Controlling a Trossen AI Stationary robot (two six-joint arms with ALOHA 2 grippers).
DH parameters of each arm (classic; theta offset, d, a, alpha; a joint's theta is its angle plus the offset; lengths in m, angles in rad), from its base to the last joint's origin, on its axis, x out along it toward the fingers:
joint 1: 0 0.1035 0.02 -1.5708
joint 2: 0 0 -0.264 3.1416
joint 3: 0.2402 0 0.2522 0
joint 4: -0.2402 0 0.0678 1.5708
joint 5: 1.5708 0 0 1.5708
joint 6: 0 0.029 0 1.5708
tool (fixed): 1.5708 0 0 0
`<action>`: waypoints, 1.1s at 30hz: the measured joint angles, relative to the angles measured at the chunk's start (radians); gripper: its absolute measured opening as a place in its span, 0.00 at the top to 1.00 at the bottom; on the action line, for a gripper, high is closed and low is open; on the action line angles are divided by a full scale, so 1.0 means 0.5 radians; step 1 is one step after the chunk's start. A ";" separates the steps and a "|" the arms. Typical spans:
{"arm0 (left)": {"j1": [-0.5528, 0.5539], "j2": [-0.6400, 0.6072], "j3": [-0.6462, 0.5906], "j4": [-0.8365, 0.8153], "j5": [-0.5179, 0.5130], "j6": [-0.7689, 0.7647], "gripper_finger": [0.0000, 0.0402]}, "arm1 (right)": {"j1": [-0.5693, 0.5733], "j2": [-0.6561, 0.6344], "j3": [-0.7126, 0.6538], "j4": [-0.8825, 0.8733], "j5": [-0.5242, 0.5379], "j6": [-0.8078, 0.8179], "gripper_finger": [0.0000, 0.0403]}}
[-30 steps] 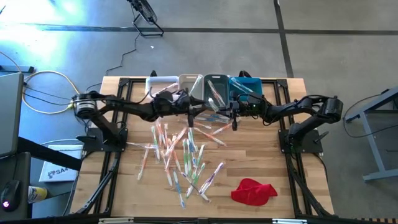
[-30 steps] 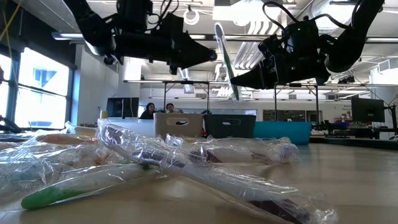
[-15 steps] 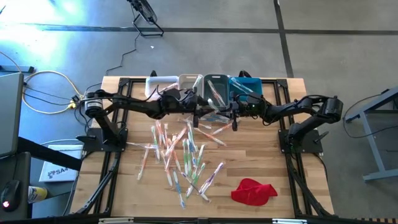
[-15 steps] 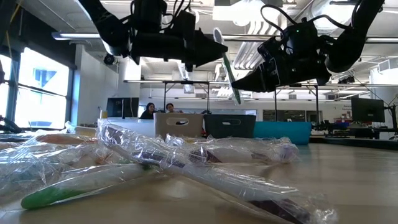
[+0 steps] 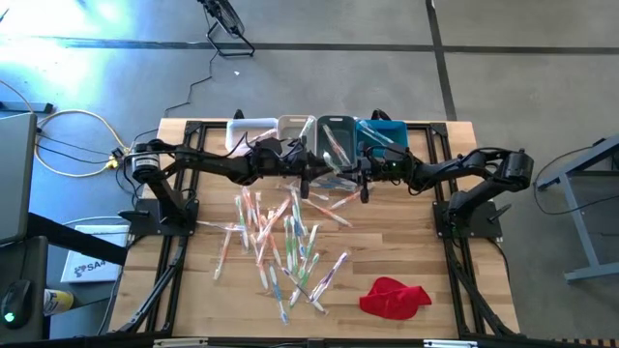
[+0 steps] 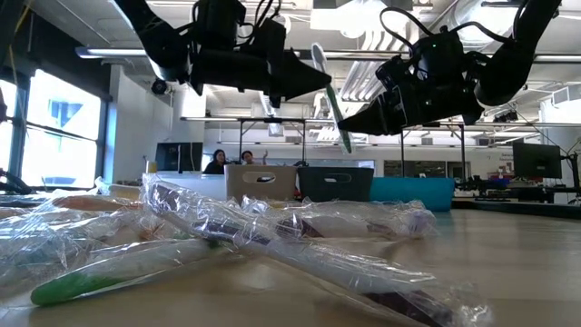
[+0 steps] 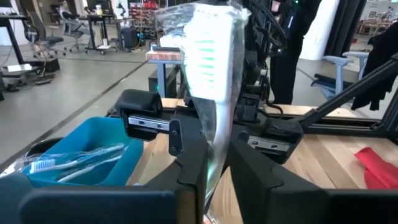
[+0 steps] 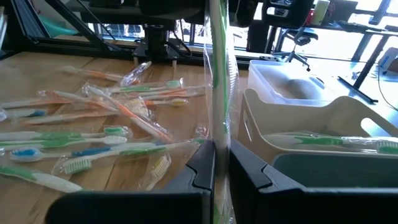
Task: Pick & Place Toothbrushes
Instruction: Put the green toothbrush into the gray bin
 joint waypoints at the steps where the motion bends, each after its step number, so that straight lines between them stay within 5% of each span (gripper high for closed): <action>1: 0.000 0.000 0.000 0.000 -0.001 0.000 0.88 | 0.000 0.000 0.000 0.001 0.000 0.000 0.96; 18: 0.000 0.000 -0.001 -0.003 -0.001 0.003 0.97 | 0.000 0.000 0.000 -0.002 -0.012 -0.005 0.92; 29: -0.002 0.000 -0.001 -0.005 0.014 -0.007 0.97 | 0.051 0.000 0.000 0.019 0.022 -0.016 0.62; 33: -0.001 0.000 -0.002 -0.033 0.012 -0.007 0.97 | 0.069 -0.001 0.000 0.018 0.223 -0.018 0.49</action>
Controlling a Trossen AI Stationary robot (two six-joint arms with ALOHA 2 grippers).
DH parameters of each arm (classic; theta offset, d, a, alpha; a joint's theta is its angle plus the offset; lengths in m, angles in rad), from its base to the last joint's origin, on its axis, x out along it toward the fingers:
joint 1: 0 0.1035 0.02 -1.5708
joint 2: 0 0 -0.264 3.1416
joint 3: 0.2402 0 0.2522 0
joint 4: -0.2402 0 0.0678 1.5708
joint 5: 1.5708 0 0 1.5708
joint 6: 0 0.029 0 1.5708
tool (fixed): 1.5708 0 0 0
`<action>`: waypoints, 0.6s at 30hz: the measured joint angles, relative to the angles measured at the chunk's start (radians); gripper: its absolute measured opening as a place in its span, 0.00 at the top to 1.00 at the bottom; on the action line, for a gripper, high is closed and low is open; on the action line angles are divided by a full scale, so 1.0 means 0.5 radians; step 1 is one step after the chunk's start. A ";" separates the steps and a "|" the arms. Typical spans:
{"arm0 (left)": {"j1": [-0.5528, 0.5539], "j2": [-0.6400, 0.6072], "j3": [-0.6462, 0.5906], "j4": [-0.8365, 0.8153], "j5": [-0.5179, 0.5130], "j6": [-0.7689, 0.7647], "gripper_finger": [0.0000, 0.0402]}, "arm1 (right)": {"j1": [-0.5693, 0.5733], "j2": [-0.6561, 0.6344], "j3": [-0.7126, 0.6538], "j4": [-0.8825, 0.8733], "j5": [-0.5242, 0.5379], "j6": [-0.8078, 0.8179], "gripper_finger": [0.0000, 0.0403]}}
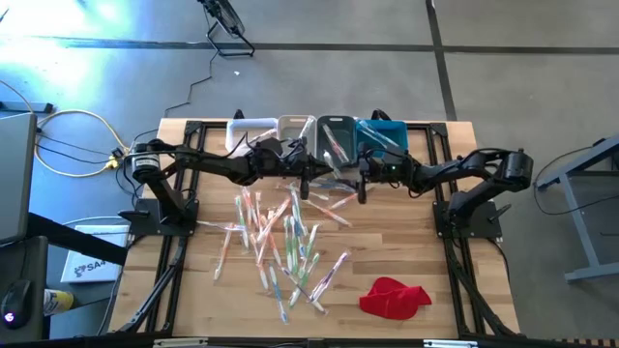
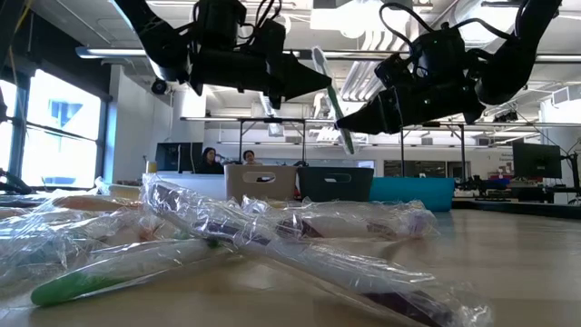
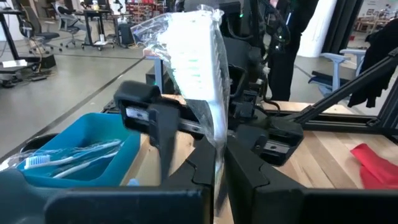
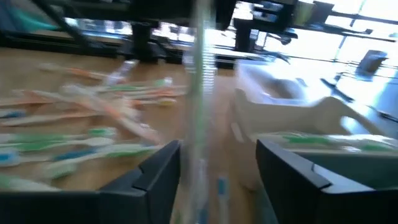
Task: Pick & Place Toothbrushes
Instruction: Put the green toothbrush into the gray bin
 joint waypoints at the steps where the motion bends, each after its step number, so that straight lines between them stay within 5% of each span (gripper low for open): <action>1: 0.000 -0.007 0.000 -0.010 -0.008 0.008 0.97 | -0.002 0.000 0.000 0.000 0.073 0.000 0.47; 5: 0.005 -0.034 -0.001 -0.024 -0.030 0.015 0.97 | -0.001 -0.003 0.000 0.013 0.274 0.001 0.40; 12: 0.096 -0.166 -0.002 -0.222 -0.002 0.006 0.97 | -0.004 -0.086 0.000 -0.006 0.039 0.010 0.35; 18: 0.214 -0.318 -0.001 -0.418 -0.023 0.005 0.97 | -0.004 -0.127 0.000 -0.025 0.168 0.018 0.35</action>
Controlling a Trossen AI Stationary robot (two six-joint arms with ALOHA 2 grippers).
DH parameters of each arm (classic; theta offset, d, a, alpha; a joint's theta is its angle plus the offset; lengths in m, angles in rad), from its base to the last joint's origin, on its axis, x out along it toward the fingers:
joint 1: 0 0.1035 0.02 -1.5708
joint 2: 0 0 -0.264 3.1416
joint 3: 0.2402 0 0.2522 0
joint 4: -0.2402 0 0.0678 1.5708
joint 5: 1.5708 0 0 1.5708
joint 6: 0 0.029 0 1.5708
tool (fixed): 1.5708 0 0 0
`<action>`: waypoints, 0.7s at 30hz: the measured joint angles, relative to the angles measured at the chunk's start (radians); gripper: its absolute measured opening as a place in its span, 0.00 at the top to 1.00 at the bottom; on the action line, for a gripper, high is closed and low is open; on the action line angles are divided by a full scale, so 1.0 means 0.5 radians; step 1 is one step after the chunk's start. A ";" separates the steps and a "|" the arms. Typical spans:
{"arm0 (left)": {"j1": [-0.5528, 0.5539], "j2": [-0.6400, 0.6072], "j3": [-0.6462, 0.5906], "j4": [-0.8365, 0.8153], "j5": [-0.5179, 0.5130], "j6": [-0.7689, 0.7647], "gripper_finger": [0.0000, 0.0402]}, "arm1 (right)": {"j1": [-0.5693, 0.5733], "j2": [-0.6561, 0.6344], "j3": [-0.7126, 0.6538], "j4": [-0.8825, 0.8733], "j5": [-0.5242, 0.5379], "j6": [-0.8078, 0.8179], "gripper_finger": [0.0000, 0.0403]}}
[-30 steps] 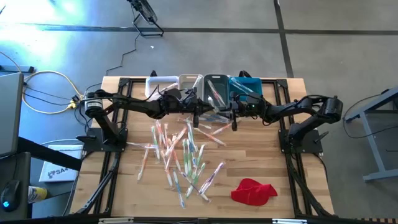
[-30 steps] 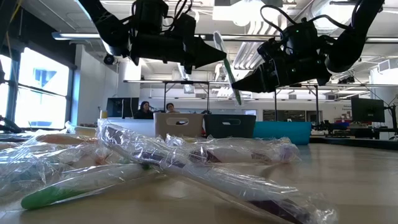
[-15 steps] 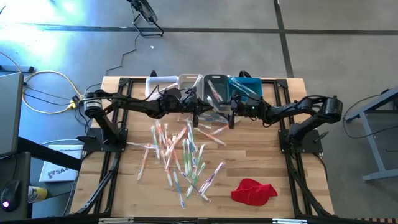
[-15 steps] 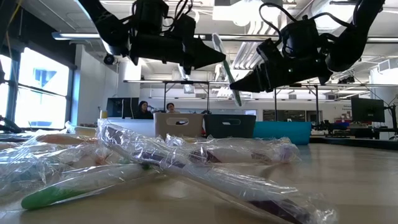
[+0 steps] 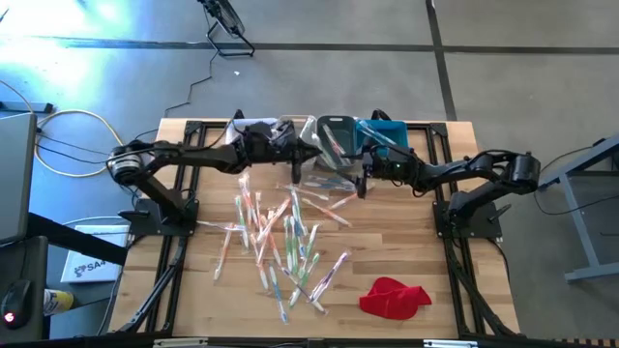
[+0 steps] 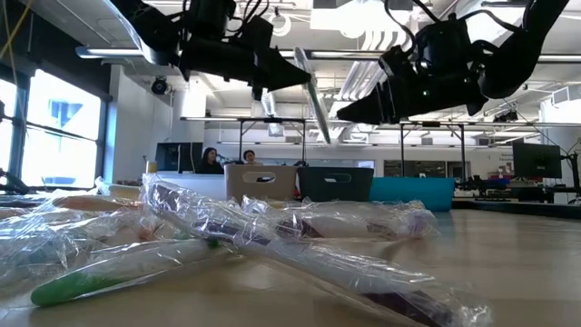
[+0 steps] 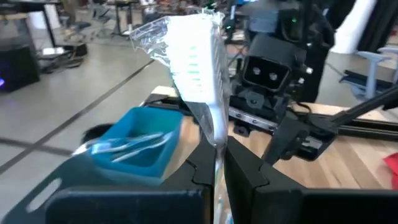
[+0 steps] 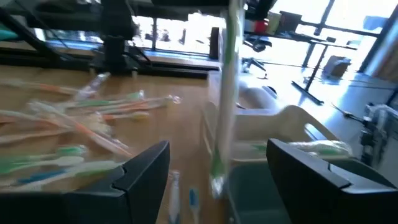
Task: Pick & Place Toothbrushes
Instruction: Put the green toothbrush into the gray bin
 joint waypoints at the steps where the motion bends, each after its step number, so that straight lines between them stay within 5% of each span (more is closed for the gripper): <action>1: 0.024 -0.027 0.000 -0.056 -0.017 -0.006 0.97 | 0.000 0.000 0.000 -0.002 0.019 0.000 0.35; 11: 0.350 -0.260 0.001 -0.533 -0.141 -0.132 0.97 | 0.001 0.000 0.000 -0.027 -0.028 -0.015 0.35; 21: 0.582 -0.178 -0.003 -1.018 -0.131 -0.428 0.97 | 0.001 0.001 0.000 -0.025 -0.029 -0.006 0.35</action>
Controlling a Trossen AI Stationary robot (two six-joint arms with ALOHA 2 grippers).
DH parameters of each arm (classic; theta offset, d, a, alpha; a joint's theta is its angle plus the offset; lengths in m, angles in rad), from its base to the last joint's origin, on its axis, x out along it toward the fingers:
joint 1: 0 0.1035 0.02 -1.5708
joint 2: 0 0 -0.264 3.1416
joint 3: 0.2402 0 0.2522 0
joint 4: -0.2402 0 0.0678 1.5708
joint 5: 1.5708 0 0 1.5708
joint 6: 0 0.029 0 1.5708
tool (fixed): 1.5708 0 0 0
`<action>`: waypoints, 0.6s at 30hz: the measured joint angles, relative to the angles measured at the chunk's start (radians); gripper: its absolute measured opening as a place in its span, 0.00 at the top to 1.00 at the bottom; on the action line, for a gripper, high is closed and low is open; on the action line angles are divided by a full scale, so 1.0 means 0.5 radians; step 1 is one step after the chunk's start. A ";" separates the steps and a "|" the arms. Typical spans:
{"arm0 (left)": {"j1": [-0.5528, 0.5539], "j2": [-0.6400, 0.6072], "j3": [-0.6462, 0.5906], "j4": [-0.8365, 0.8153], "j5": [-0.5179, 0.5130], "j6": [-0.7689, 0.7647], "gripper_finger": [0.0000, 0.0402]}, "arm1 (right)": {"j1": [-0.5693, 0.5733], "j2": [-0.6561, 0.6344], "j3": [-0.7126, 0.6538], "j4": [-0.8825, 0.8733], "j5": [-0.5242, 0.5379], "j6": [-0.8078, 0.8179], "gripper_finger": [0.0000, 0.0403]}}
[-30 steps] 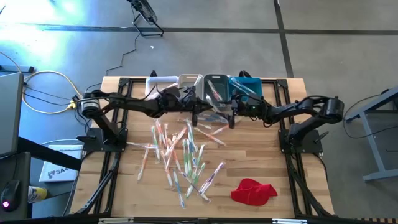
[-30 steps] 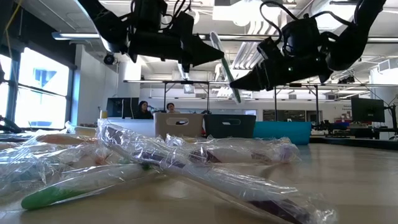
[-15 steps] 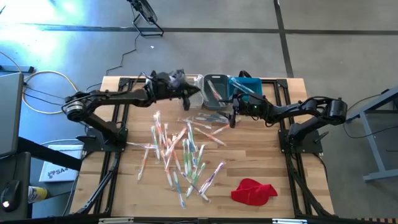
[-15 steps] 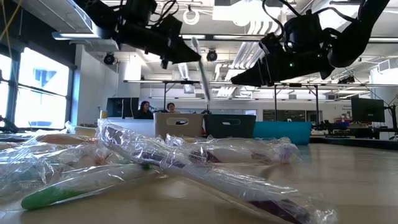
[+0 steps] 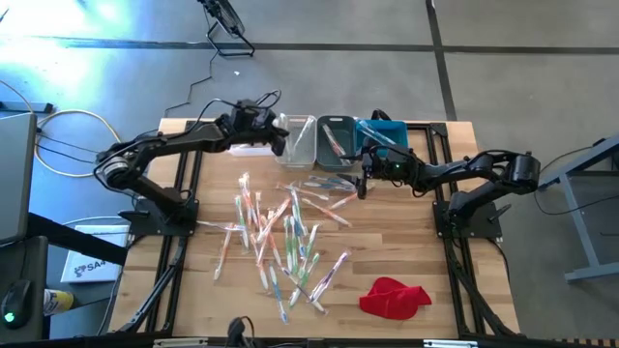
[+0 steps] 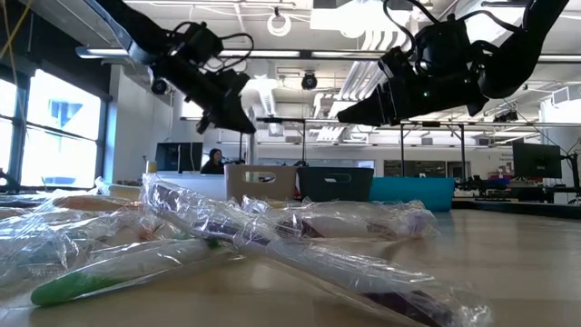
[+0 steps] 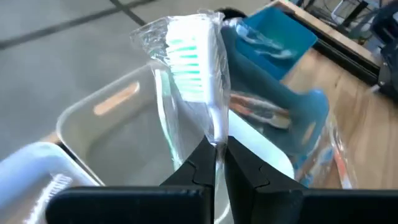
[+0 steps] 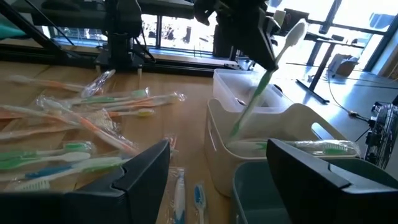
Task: Pick & Place Toothbrushes
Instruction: Put the green toothbrush into the gray bin
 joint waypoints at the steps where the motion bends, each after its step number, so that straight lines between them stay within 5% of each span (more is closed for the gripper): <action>1: 0.002 0.018 0.000 0.004 0.006 -0.010 0.97 | 0.000 0.000 0.000 0.000 0.000 0.000 0.35; 11: 0.003 0.229 0.001 0.106 0.011 -0.097 0.97 | 0.000 0.002 0.000 0.000 0.000 -0.007 0.35; 18: 0.003 0.270 0.002 0.135 -0.120 -0.090 0.85 | 0.000 0.002 0.000 -0.005 0.000 -0.009 0.35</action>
